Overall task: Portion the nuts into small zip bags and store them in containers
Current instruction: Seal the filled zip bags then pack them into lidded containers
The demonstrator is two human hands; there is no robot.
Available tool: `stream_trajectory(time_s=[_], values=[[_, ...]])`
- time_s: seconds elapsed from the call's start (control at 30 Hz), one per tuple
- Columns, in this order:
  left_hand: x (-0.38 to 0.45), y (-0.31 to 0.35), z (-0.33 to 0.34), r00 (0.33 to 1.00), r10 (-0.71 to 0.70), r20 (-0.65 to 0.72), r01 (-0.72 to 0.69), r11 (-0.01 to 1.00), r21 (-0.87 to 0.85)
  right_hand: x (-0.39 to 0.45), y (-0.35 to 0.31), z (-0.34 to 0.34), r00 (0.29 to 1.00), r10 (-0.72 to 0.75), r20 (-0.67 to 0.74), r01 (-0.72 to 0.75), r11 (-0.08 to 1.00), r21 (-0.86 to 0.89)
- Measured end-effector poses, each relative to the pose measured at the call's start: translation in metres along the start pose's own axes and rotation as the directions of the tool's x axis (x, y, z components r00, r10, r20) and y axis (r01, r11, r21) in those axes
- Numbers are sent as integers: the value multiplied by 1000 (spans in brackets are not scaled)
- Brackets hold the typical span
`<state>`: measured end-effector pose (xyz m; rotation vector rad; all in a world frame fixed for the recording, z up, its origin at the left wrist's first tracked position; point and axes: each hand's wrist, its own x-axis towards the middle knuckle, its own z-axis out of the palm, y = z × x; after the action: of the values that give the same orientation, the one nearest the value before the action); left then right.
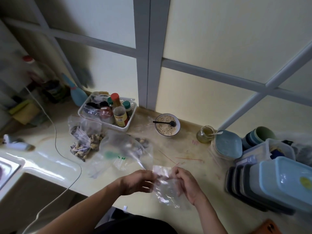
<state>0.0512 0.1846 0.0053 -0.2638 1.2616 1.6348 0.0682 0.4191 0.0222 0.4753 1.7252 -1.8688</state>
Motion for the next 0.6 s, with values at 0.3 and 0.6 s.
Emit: stream_trajectory(time_s=[0.3,0.6], values=[[-27,-7,-33,974,104,-200,-128,986,-110,29,26,37,771,-288,-568,-82,839,-537],[-40,-6,-52,929,183,-321,-216,974,-72,12,17,133,959,-248,-135,139,832,-536]])
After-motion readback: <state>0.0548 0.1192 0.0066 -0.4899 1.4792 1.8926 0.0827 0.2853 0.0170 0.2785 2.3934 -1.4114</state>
